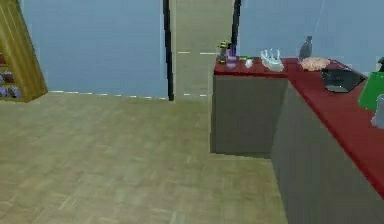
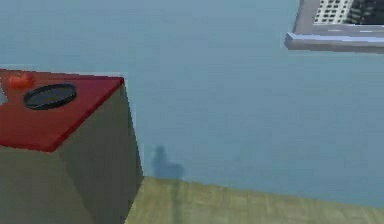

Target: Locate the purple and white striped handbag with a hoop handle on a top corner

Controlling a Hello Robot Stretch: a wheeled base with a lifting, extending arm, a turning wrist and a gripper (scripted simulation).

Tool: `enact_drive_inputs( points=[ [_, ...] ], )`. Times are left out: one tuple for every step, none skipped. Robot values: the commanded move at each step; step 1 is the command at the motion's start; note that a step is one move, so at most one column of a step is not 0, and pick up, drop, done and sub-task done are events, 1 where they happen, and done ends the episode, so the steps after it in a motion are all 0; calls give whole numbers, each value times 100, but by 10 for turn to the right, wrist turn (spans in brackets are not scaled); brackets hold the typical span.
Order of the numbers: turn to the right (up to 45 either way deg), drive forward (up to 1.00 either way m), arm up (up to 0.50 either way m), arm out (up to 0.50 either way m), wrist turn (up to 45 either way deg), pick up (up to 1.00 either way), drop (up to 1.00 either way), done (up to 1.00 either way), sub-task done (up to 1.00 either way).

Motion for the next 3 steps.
enact_drive_inputs(
  points=[
    [-120, 0, 0, 0, 0, 0, 0, 0, 0],
    [0, 30, 0, 0, 0, 0, 0, 0, 0],
    [180, 0, 0, 0, 0, 0, 0, 0, 0]
  ],
)
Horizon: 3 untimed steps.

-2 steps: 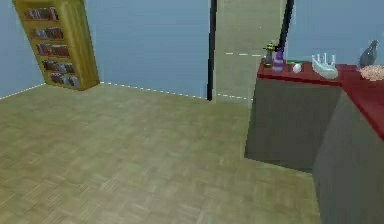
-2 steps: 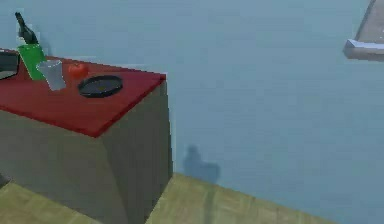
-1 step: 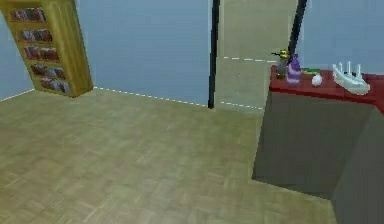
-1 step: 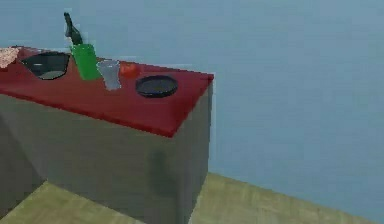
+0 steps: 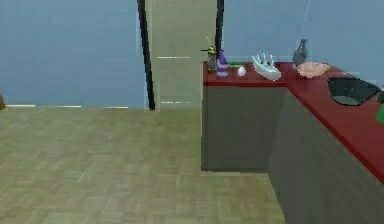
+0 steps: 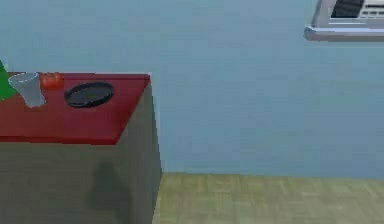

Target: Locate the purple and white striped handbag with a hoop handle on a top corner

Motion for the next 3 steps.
enact_drive_inputs(
  points=[
    [0, 70, 0, 0, 0, 0, 0, 0, 0],
    [120, 0, 0, 0, 0, 0, 0, 0, 0],
    [0, 0, 0, 0, 0, 0, 0, 100, 0]
  ],
)
